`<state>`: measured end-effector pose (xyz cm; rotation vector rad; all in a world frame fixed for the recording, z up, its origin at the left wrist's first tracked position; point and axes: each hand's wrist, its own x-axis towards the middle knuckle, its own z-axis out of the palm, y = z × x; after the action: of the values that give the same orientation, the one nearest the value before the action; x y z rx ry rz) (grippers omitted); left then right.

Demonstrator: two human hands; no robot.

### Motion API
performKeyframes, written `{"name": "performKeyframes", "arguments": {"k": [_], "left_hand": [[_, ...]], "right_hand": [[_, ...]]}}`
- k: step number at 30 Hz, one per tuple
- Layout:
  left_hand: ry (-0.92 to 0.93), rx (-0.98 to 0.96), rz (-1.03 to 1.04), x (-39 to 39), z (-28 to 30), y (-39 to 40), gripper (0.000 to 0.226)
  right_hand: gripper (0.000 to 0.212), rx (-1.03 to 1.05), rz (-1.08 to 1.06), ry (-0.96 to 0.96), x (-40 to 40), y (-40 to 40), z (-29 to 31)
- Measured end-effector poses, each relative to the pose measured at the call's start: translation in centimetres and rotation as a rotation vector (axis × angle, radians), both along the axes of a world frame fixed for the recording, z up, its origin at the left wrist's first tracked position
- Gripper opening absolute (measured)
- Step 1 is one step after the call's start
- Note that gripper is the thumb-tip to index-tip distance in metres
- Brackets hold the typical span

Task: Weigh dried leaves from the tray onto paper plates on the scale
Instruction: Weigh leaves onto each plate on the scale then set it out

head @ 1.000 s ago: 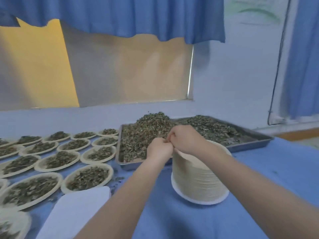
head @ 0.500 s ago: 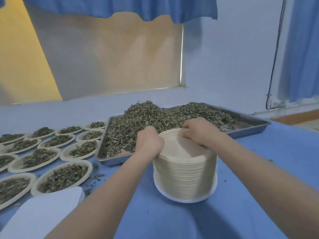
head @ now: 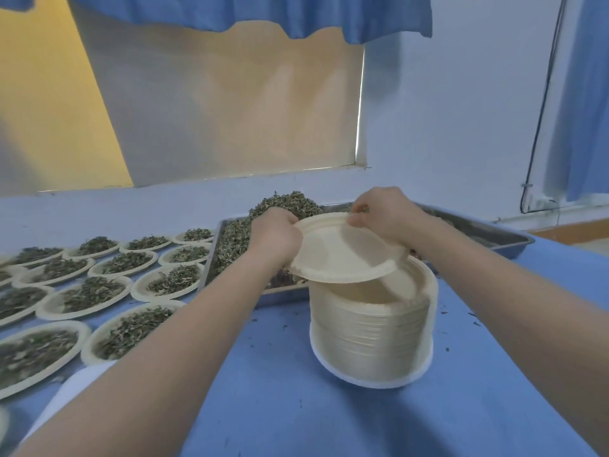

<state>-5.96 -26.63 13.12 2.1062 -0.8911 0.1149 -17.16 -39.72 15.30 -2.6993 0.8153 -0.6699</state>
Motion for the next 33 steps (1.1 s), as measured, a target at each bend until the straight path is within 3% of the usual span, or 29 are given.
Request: {"name": "performKeyframes", "arguments": {"k": [9, 12, 14, 17, 25, 28, 30, 33], "left_hand": [[0.394, -0.302, 0.208, 5.8, -0.4, 14.6, 0.004], [0.511, -0.383, 0.295, 6.9, -2.1, 20.6, 0.011], [0.600, -0.465, 0.319, 7.2, -3.6, 23.9, 0.027], [0.713, -0.577, 0.293, 7.4, -6.3, 27.1, 0.033], [0.720, -0.534, 0.275, 8.8, -12.3, 27.4, 0.039], [0.715, -0.529, 0.267, 9.2, -13.2, 27.0, 0.042], [0.710, -0.557, 0.271, 9.2, -13.5, 27.1, 0.050], [0.716, -0.632, 0.203, 9.1, -14.0, 27.7, 0.063]], "right_hand": [[0.027, 0.067, 0.168, 0.029, 9.2, 10.9, -1.2], [0.030, 0.107, 0.289, 0.081, 11.9, 15.5, -3.3], [0.033, 0.132, 0.360, 0.099, 13.1, 18.0, -5.1], [0.026, 0.183, 0.395, 0.088, 14.2, 20.5, -7.5], [0.013, 0.357, 0.298, -0.033, 15.1, 20.8, -12.9], [0.020, 0.372, 0.310, -0.013, 15.6, 20.3, -13.8], [0.034, 0.534, 0.328, -0.054, 15.8, 20.2, -13.9], [0.056, 0.972, 0.364, -0.200, 15.7, 20.1, -14.4]]}}
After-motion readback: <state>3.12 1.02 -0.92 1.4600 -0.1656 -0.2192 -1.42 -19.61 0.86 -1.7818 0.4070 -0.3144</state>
